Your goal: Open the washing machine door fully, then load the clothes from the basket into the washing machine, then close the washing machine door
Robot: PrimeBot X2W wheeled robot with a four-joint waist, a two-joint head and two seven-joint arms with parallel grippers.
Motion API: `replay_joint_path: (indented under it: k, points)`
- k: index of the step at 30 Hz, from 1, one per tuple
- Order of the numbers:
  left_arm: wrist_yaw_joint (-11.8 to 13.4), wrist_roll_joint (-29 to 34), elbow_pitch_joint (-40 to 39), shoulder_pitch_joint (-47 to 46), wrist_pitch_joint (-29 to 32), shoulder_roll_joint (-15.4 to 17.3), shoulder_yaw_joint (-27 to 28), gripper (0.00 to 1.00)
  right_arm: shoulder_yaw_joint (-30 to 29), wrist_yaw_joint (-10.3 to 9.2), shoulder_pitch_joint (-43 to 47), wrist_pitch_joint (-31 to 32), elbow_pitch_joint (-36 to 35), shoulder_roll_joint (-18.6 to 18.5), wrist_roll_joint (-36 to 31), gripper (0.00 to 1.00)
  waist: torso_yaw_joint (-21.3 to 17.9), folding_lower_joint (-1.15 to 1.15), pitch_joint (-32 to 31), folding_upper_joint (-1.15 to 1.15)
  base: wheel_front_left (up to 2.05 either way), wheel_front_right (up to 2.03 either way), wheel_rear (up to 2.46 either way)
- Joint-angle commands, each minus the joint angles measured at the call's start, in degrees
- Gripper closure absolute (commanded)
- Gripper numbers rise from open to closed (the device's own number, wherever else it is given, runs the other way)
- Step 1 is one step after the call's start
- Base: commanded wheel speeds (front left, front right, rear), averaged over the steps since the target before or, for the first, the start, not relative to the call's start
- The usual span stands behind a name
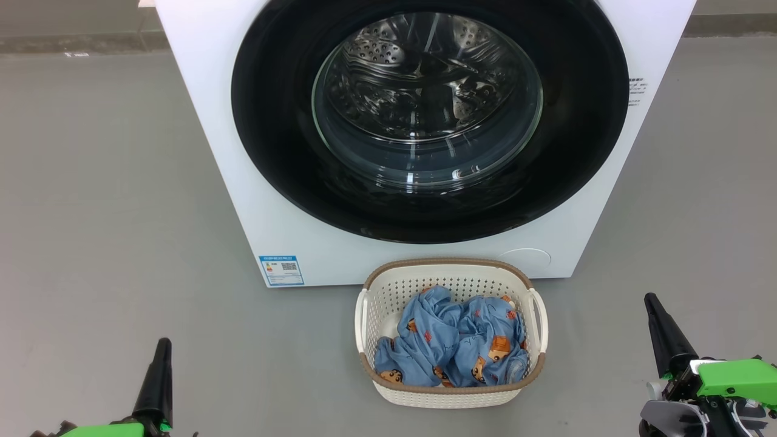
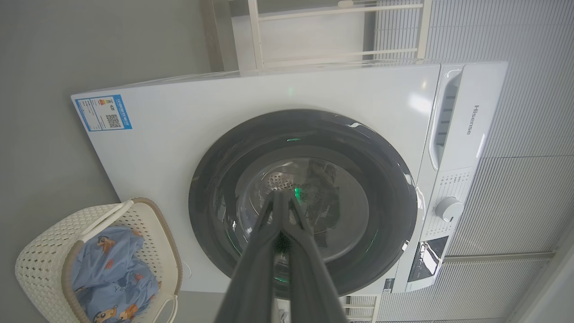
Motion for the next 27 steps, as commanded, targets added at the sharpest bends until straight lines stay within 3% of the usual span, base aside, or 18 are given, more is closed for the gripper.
replay_joint_path:
  k: [1,4,5,15,27]
  points:
    - [-0.4,0.5,-0.8,-2.5,0.4,0.5,1.9,1.00,1.0,0.34,-2.5,0.4,-1.5,-0.5,-0.2,1.00,0.0,0.00,0.0,0.00,0.00,0.00,0.00]
    - [-0.4,0.5,-0.8,-2.5,0.4,0.5,1.9,1.00,1.0,0.34,-2.5,0.5,-1.5,-0.5,-0.2,1.00,0.0,0.00,0.0,0.00,0.00,0.00,0.00]
    - [0.0,0.0,0.0,0.0,0.0,0.0,0.0,0.00,0.0,0.00,0.0,0.0,0.0,0.0,0.0,0.00,0.0,0.00,0.0,0.00,0.00,0.00,0.00]
    - [0.1,0.8,1.2,1.1,-1.1,-0.3,-1.0,0.00,0.1,0.02,1.5,-0.7,1.5,0.5,-0.5,0.00,0.0,0.13,-0.1,0.00,0.00,0.00,0.00]
    - [0.0,4.2,0.2,0.5,-3.2,0.7,-2.4,0.00,1.3,0.05,1.3,-3.0,0.7,-1.4,-3.1,0.00,0.1,0.00,0.1,0.00,0.00,0.00,0.00]
